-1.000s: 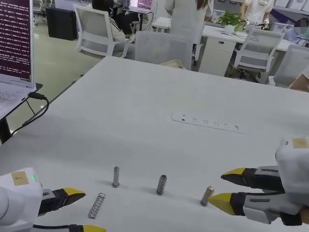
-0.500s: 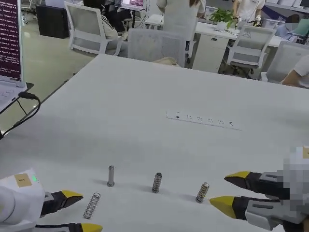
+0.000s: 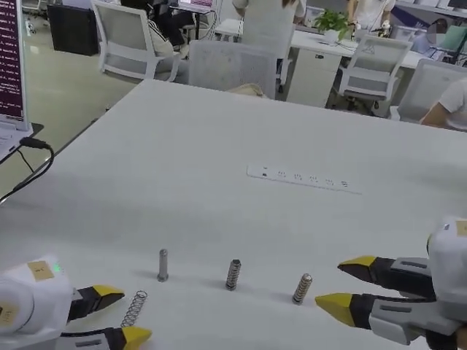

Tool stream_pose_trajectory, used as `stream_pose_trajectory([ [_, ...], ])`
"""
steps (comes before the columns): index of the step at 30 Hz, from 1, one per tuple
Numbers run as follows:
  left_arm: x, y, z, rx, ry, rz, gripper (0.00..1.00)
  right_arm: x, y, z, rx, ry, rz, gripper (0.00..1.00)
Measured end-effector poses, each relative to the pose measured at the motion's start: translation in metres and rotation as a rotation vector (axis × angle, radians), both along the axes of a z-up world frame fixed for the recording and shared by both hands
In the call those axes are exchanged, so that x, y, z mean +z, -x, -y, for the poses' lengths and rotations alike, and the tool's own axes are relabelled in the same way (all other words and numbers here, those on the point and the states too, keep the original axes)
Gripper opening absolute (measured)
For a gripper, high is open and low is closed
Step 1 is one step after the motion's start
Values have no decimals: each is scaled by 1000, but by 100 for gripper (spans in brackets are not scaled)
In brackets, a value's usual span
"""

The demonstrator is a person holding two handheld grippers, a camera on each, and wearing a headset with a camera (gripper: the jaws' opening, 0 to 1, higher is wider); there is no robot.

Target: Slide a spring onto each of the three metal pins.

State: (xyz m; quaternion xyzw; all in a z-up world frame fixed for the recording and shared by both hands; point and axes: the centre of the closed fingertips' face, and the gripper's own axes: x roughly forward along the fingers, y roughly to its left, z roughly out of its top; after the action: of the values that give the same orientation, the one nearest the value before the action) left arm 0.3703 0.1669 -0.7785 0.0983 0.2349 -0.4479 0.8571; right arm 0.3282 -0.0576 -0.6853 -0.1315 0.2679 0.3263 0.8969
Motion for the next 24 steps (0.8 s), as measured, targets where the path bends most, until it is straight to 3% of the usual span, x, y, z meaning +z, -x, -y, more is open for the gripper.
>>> stream_pose_trajectory([
  [24, -7, -5, -4, 15, -38, 27, 25, -7, 2, 2, -9, -10, -15, 36],
])
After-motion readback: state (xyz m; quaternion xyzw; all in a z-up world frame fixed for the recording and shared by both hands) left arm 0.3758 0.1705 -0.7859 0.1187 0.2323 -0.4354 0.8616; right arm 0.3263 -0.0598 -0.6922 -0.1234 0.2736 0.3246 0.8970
